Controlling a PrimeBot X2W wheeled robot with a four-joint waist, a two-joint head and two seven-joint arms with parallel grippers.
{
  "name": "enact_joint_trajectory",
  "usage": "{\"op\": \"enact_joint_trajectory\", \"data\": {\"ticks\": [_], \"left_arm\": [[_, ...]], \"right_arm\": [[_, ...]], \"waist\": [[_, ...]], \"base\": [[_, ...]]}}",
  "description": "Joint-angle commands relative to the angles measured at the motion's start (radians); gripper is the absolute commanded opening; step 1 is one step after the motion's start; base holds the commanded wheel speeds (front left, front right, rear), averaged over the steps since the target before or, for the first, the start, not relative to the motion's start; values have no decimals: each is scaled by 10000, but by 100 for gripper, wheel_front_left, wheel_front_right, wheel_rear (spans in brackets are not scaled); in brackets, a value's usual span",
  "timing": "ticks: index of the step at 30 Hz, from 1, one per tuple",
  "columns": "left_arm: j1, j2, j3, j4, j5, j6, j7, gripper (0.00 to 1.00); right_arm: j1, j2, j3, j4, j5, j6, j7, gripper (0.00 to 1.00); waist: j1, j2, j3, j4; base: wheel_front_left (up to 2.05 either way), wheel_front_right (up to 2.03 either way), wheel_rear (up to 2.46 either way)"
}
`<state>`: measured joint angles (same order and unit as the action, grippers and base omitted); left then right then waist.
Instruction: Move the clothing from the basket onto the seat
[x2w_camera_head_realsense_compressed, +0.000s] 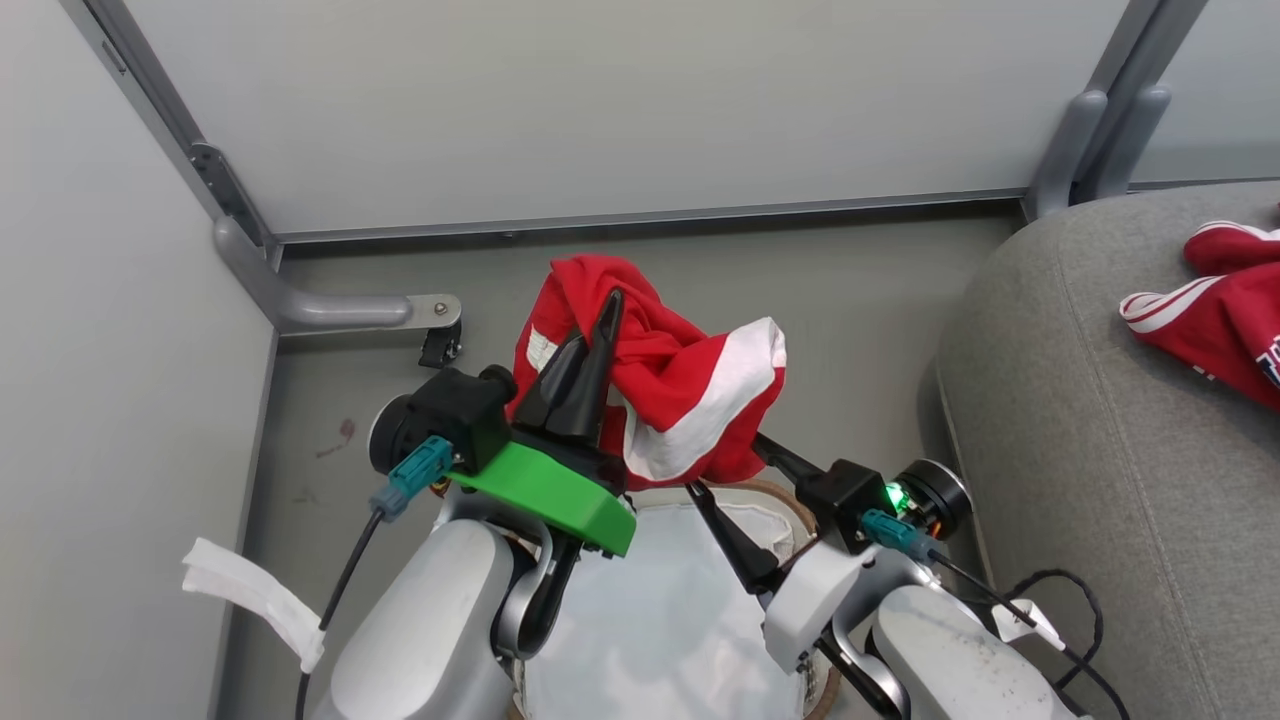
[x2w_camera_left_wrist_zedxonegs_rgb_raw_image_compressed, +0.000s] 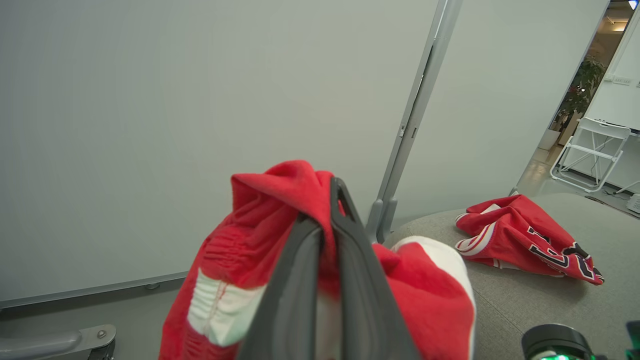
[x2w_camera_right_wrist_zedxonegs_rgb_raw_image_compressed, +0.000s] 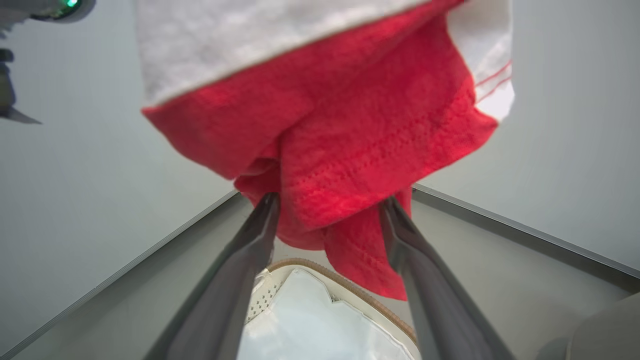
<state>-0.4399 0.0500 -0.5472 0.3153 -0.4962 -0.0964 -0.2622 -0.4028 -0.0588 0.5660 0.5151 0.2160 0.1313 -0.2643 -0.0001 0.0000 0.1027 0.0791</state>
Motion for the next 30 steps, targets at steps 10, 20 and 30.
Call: {"op": "enact_joint_trajectory", "data": {"ticks": [10,20,30], "left_arm": [[-166,16,-487,-66,-272,120,-39,0],[-283,17,-693,-53,-400,195,-39,0],[-160,19,-368,-48,-259,283,-63,0]], "right_arm": [[-428,54,-28,190,572,-11,-1,8],[-111,50,23,619,1222,-11,-1,0],[403,20,-266,1394,1146,-12,5,0]], "waist": [[1,0,87,347],[1,0,101,454],[1,0,130,147]], "base": [[0,0,0],[0,0,0],[0,0,0]]}}
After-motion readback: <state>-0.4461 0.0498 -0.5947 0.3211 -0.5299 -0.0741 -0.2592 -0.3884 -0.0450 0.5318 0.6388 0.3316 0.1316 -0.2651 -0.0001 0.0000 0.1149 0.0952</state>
